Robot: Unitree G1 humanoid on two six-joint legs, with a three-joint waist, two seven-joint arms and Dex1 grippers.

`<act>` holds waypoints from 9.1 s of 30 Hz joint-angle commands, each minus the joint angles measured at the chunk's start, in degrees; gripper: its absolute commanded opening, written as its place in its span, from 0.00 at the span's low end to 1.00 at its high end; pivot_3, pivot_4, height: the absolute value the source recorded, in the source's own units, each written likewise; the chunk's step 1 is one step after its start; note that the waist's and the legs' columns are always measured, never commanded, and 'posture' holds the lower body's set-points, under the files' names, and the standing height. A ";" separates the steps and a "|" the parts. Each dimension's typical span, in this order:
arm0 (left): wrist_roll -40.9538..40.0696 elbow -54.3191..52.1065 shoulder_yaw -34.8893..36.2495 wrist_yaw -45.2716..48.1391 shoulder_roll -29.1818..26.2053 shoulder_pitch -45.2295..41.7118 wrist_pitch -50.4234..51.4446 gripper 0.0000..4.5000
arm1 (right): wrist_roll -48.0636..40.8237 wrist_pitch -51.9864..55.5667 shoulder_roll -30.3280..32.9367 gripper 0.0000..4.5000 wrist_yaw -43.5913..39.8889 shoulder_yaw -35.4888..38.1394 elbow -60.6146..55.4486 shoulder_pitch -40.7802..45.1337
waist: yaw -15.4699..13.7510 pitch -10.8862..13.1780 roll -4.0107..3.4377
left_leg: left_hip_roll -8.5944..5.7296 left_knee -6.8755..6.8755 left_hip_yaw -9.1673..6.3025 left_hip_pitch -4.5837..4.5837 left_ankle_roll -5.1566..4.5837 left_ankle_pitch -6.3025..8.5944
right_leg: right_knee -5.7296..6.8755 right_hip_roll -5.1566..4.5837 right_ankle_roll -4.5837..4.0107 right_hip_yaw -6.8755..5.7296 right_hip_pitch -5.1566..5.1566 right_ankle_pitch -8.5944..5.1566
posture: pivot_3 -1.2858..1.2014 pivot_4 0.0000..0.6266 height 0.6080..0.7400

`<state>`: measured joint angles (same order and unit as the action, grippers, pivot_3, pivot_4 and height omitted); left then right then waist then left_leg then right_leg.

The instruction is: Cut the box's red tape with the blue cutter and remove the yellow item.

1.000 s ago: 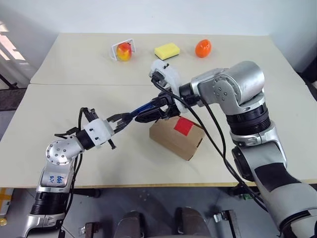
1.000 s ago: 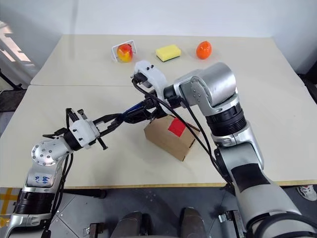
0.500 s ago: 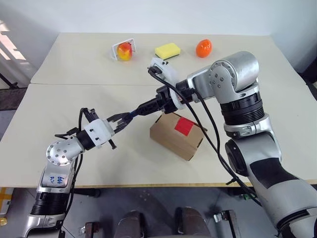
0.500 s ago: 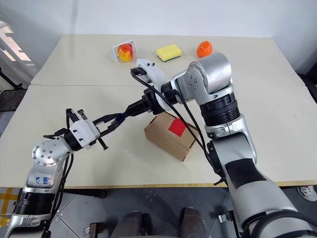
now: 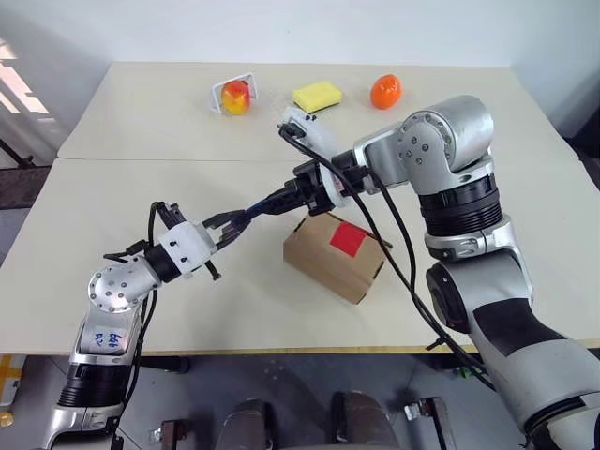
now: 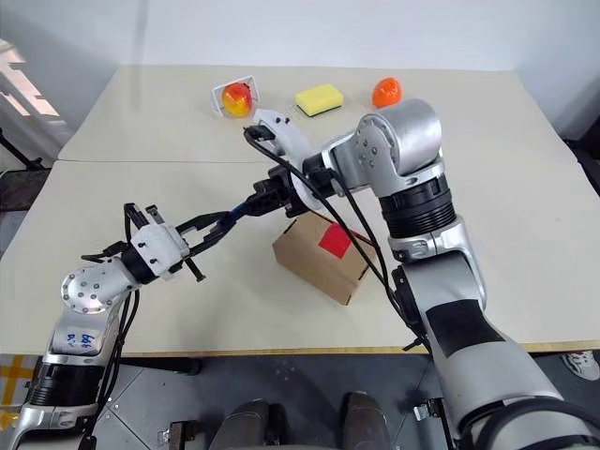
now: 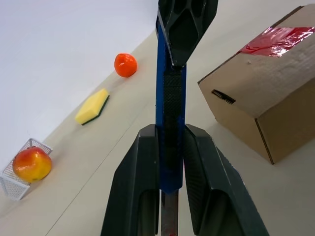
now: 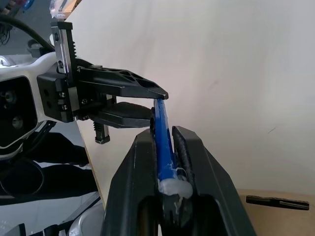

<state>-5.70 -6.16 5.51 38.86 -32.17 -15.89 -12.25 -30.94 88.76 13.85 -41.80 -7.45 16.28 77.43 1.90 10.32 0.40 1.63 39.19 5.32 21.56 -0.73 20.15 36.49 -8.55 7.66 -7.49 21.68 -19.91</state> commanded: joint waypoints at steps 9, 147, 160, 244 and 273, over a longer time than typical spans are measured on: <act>-15.88 -2.02 15.86 -3.94 -3.17 -0.13 22.81 0.76 | -1.15 -3.25 5.27 0.04 1.52 5.06 -5.08 -0.42 | 0.51 0.00 0.00 | 0.03 -0.05 -0.05 0.01 0.02 0.01 | -0.01 0.02 0.00 -0.05 0.01 0.00 | 0.52 0.24 1.00; -9.04 2.14 -25.79 -0.96 7.85 -28.60 67.19 0.00 | -1.35 -18.19 64.99 0.04 -26.18 0.46 -37.11 -26.11 | -3.33 -0.06 0.07 | -0.43 0.97 -0.44 0.62 -0.19 -0.06 | -0.34 -0.04 0.08 0.07 -0.28 0.06 | 0.52 0.24 1.00; -12.63 3.38 -20.22 1.13 9.90 -29.46 61.90 0.00 | 2.51 -35.89 45.55 0.04 -8.71 28.73 -17.01 -45.89 | -3.41 -0.16 0.26 | -0.42 0.99 -0.30 0.62 -0.26 -0.15 | -0.35 -0.04 0.14 0.06 -0.31 0.20 | 0.52 0.24 1.00; -17.38 -2.96 -9.14 5.13 1.16 -19.88 62.24 0.00 | 18.70 -40.27 34.86 0.00 -14.78 -3.88 -30.54 -39.64 | -3.12 0.00 -0.29 | -0.58 0.89 -0.27 0.74 -0.36 -0.21 | -0.48 -0.10 0.33 0.18 -0.12 0.34 | 0.52 0.24 1.00; -7.68 8.34 -25.21 14.68 5.26 -30.34 47.23 0.00 | 15.49 -31.48 31.18 0.99 -3.84 -3.01 -29.98 -38.76 | -3.30 -0.02 -0.21 | -0.63 0.89 -0.01 0.80 -0.36 -0.21 | -0.48 -0.11 0.33 0.09 -0.11 0.34 | 0.52 0.24 1.00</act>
<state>-14.62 2.58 -18.67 52.73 -26.69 -46.33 35.28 -17.53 57.49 43.18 -45.61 -9.12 -14.73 39.95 -1.41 10.30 0.18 1.00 40.09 5.30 22.34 -1.09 19.94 36.00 -8.67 8.00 -7.41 21.53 -19.57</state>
